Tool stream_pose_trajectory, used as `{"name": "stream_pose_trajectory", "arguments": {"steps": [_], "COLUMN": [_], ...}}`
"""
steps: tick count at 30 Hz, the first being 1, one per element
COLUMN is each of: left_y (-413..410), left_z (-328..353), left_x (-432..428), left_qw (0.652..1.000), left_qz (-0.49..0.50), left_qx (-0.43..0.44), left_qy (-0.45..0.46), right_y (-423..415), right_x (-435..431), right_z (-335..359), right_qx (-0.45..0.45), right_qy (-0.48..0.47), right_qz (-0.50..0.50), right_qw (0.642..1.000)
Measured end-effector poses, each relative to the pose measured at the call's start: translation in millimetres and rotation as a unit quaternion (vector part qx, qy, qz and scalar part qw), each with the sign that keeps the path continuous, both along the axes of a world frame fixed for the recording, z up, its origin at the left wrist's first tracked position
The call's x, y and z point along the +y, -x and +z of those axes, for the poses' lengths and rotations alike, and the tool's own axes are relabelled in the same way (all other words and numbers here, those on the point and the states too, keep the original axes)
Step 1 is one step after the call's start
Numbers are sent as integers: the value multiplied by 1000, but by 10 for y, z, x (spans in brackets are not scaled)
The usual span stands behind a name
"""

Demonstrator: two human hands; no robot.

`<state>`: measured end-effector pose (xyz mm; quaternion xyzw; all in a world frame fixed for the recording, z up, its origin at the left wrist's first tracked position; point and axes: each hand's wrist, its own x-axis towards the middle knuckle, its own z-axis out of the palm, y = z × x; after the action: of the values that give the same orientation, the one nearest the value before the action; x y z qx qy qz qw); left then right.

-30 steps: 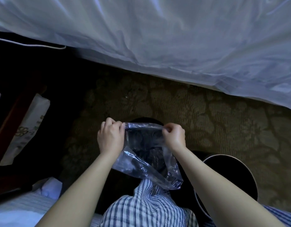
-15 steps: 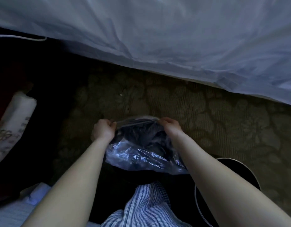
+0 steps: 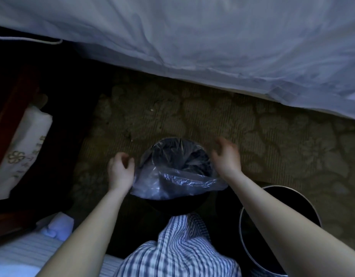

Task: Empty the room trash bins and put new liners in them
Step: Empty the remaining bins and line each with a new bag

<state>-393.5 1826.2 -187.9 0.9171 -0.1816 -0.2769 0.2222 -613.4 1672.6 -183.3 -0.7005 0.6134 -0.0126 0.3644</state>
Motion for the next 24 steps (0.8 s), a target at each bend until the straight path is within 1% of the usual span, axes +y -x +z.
{"name": "stream_pose_trajectory", "arguments": {"steps": [1,2,4,5,6,8,9,10,11,13,14,15,17,18,19,21,23,24], "left_y": [21,34,87,116,146,191,209,217,212,182,168,156,130,122,124,145,184,206], "left_z": [58,101,173,187,199,231,256,285,298,337,347,352,382,406,430,456,446,435], "left_x": [2,7,13,19,16,9,12,29,48,92,123,161,243,280,308,346,346,340], "left_qw": [997,987,950,928,909,882,869,850,826,782,768,761,766,779,797,842,881,893], "left_qz": [-55,-135,-306,-369,-414,-469,-491,-518,-545,-588,-604,-612,-612,-602,-586,-536,-472,-439], "left_qx": [-43,-69,-61,-44,-32,-28,-48,-92,-139,-197,-205,-204,-182,-160,-133,-63,41,94], "left_qy": [34,49,20,-9,-31,-42,-25,6,35,58,61,67,77,72,57,6,-24,-23], "right_y": [-9,-21,-33,-32,-25,-3,9,30,50,96,118,134,169,186,204,252,290,298], "right_x": [42,80,160,189,210,250,272,303,338,418,452,480,525,542,554,579,580,586], "right_z": [83,156,269,310,333,362,389,409,422,420,428,431,433,427,421,400,381,377], "right_qx": [-33,-65,-103,-95,-68,4,24,35,35,15,3,-1,30,50,60,44,43,59], "right_qy": [39,45,-17,-50,-56,-18,7,27,46,76,80,75,40,27,23,28,15,1], "right_qz": [30,68,157,214,280,381,405,417,428,447,450,450,456,464,466,442,430,439], "right_qw": [998,995,982,971,956,924,914,908,902,891,889,890,888,884,882,896,902,897]}}
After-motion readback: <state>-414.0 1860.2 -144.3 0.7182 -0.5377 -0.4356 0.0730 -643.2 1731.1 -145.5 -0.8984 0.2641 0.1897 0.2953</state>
